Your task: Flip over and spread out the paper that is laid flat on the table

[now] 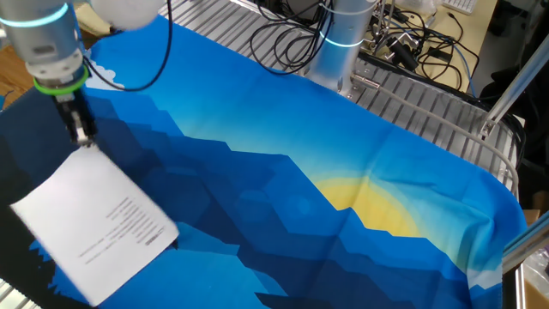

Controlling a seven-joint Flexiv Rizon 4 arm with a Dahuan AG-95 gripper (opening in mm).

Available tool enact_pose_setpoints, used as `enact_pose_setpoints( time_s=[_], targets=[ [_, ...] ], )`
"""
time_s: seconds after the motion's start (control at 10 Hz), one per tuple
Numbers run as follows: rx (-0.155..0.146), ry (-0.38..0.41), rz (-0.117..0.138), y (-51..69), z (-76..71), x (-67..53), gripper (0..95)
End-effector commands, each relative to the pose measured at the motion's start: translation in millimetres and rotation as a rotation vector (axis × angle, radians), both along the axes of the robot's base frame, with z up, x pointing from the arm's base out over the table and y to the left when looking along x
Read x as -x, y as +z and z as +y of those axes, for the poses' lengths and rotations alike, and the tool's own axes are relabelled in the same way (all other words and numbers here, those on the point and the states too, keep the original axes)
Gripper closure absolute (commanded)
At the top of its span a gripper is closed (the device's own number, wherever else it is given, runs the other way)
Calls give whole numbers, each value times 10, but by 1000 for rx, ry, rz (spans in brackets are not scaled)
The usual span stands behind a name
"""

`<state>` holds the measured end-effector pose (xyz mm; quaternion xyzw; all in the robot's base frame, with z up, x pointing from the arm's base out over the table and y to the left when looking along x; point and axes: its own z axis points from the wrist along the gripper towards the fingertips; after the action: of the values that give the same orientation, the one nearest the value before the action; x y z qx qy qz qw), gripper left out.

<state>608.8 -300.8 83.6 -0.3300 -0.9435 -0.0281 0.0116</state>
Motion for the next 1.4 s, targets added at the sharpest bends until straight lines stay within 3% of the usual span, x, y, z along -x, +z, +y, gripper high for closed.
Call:
enact_pose_setpoints(
  time_s=[0.1, 0.4, 0.6, 0.7, 0.9, 1.1, 1.4],
  targets=[
    [-26, 24, 45, 333, 144, 154, 950],
    [-62, 47, 75, 809, 300, 508, 950],
    [-99, 85, 99, 1010, 278, 707, 950],
    [-127, 91, 103, 1080, 223, 783, 950],
    [-124, 87, 112, 1159, 168, 877, 950],
    [-108, 73, 118, 1252, 261, 1013, 950],
    [-101, 52, 160, 1306, 435, 1175, 950]
  ],
)
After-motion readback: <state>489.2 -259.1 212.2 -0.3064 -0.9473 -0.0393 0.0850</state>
